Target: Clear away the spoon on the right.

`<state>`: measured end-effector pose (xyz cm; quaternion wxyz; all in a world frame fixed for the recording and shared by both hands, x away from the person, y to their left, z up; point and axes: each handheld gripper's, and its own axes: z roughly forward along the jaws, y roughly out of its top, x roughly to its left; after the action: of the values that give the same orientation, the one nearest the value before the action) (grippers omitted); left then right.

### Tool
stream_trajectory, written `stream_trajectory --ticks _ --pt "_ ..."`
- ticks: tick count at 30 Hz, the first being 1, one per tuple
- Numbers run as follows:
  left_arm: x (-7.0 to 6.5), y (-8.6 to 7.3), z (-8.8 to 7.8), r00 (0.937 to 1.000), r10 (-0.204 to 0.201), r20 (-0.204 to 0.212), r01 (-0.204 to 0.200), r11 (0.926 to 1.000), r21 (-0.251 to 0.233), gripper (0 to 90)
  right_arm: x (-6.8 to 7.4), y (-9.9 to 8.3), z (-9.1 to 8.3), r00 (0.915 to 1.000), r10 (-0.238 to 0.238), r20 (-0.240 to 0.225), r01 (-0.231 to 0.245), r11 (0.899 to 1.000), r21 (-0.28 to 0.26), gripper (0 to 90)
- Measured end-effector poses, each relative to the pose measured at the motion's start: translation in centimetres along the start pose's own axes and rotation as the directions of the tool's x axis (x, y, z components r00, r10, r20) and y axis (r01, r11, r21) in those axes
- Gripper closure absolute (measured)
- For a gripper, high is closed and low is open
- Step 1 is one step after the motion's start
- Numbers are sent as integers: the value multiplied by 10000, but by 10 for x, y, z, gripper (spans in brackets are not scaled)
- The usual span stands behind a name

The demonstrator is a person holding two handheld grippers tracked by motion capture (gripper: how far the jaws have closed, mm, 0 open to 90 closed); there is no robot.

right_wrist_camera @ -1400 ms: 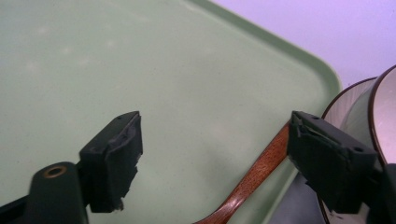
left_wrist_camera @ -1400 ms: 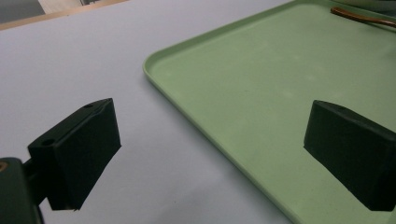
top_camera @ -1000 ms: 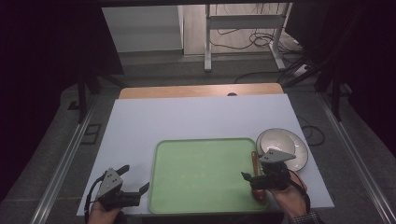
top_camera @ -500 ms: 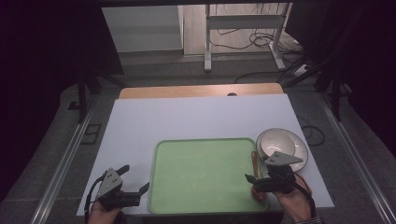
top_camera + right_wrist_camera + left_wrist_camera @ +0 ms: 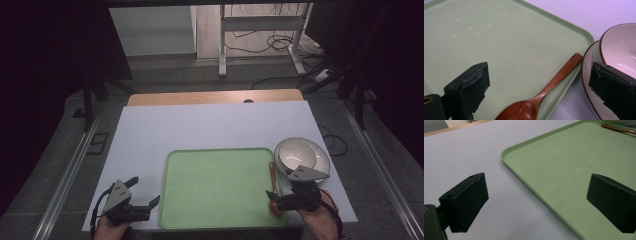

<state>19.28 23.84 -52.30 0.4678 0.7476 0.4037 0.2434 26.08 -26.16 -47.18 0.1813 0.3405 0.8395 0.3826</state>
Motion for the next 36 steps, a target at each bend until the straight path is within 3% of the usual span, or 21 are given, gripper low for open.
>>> stream_trajectory --ticks 9,21,36 --pt "0 0 0 10000 -12 -7 12 10000 -7 33 0 -5 -8 9999 97 73 -96 9998 -157 0" --pt "0 0 0 10000 -38 -14 38 10000 2 33 -5 -17 -24 9975 602 381 -587 9976 -374 0" --pt "1 0 0 10000 -68 -19 68 10000 -5 33 -10 -38 -47 9900 846 1131 -773 9948 -667 0"
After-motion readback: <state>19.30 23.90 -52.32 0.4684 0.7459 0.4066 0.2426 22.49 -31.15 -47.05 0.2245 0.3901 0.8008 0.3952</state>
